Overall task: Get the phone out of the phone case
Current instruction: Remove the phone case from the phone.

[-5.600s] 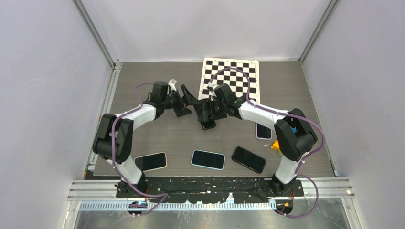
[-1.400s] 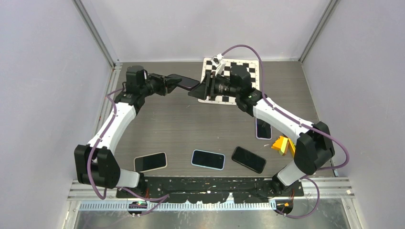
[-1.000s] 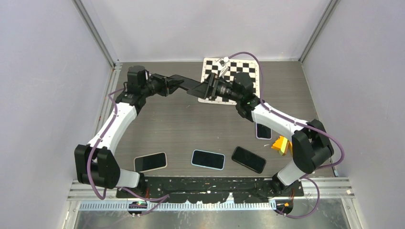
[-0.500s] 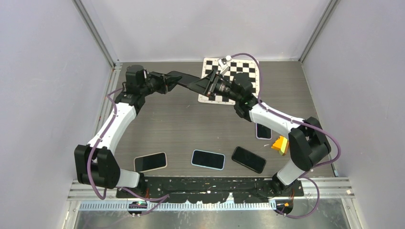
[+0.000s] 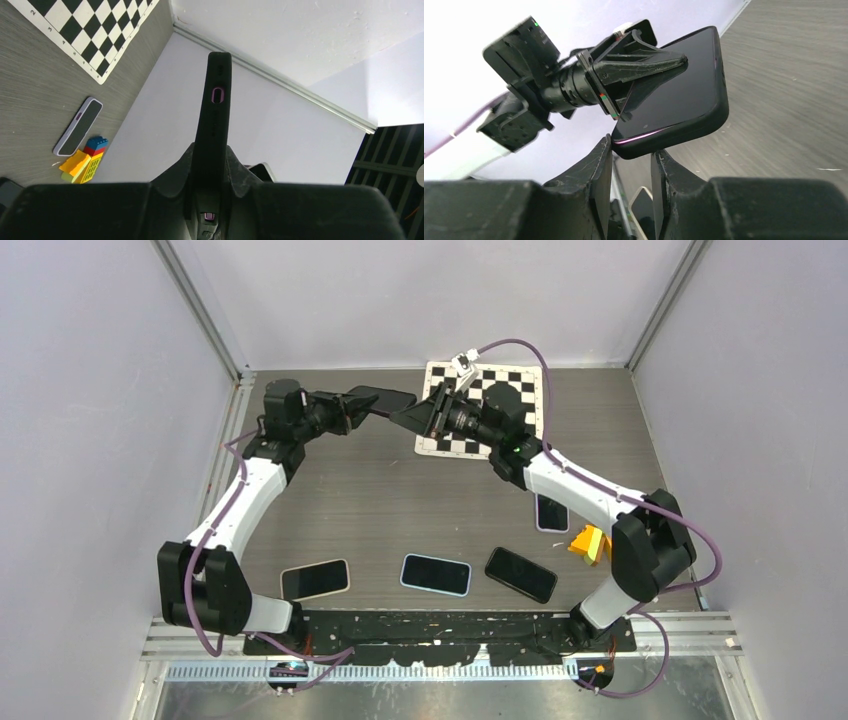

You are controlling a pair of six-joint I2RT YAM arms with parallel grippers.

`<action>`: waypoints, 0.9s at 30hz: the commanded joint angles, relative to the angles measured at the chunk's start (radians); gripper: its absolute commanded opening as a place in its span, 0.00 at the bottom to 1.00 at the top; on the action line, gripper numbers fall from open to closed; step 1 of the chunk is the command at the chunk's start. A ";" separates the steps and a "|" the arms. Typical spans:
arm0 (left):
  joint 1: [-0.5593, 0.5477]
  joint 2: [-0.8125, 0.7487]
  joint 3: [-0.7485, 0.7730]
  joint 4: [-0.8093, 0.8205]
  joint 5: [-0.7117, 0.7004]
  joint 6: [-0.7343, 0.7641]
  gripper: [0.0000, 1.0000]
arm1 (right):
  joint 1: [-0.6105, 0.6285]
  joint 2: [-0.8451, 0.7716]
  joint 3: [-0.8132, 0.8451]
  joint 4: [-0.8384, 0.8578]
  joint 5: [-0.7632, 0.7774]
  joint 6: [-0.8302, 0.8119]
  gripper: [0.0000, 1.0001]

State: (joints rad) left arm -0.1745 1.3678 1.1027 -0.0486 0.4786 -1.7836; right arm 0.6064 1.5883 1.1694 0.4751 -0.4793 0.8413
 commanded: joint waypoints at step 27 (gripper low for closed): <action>0.050 0.007 0.127 0.267 0.345 0.481 0.00 | -0.154 -0.154 0.002 -0.284 -0.442 -0.206 0.69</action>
State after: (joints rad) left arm -0.1329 1.3880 1.1648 -0.0143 0.6388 -1.4960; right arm 0.4862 1.4521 1.1252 0.1429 -0.6312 0.5446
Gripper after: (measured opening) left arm 0.158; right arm 0.683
